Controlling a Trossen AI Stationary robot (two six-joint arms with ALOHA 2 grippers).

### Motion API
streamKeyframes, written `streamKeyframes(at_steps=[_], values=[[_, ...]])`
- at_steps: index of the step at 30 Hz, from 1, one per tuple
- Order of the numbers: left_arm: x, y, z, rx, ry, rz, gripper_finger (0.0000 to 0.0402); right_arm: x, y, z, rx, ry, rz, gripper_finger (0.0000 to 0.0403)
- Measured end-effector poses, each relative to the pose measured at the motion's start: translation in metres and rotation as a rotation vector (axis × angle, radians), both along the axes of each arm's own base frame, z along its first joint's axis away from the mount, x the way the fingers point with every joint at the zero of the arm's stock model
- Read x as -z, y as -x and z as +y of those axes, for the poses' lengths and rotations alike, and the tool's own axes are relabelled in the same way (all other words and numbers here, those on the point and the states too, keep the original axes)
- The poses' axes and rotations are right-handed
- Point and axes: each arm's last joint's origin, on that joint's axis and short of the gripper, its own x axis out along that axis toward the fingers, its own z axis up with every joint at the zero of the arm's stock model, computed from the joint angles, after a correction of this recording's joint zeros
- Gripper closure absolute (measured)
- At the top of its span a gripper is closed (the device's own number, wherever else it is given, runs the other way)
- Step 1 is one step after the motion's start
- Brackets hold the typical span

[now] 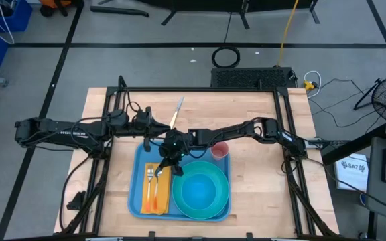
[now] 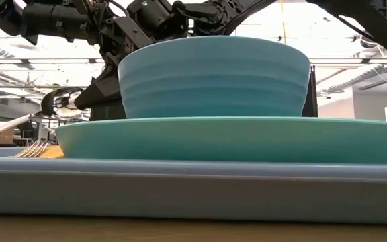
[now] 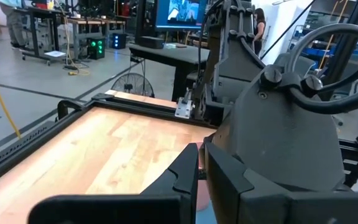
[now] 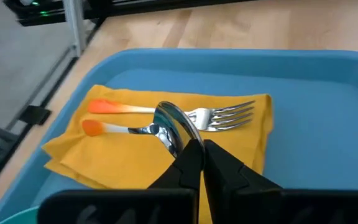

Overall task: Set up tray
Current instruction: Put the orange spoon on the yellow napkin to the right of the orange fork

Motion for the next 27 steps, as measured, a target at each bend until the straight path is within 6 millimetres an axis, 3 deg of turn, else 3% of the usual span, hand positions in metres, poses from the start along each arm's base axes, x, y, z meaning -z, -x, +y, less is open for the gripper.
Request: streamKeyframes(at_steps=[27], values=[[-0.001, 0.0, 0.0, -0.004, 0.022, -0.009, 0.0369, -0.006, -0.004, 0.014, -0.021, -0.007, -0.083, 0.0298]])
